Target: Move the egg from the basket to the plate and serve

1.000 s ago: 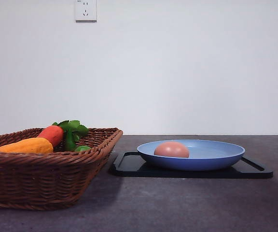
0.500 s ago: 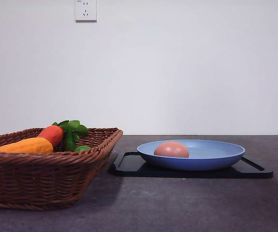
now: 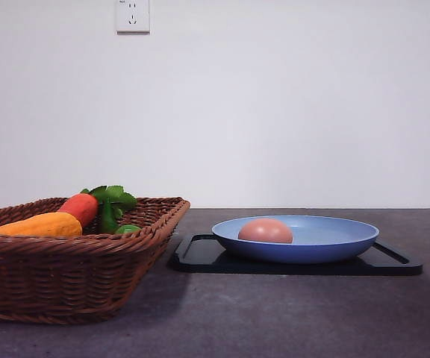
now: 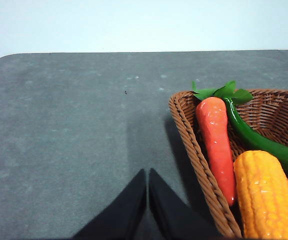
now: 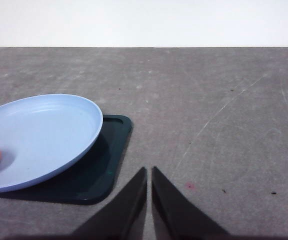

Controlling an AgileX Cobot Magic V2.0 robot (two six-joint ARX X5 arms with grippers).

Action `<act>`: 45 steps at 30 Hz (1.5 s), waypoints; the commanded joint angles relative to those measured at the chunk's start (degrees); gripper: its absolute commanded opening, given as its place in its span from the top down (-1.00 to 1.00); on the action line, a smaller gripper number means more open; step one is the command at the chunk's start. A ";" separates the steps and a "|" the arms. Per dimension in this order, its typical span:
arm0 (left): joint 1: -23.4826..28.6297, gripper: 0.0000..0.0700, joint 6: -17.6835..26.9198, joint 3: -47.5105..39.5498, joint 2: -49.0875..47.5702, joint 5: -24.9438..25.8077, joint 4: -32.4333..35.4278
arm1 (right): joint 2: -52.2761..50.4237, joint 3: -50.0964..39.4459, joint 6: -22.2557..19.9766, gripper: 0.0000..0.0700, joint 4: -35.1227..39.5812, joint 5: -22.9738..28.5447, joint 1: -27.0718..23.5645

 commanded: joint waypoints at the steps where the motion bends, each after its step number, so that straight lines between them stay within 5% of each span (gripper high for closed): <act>1: 0.09 1.00 -0.22 -1.60 -0.09 -0.13 -0.21 | -0.04 -0.32 0.45 1.00 0.66 -0.02 -0.02; 45: 0.09 1.00 -0.22 -1.60 -0.09 -0.13 -0.23 | -0.04 -0.32 0.43 1.00 0.66 -0.02 -0.02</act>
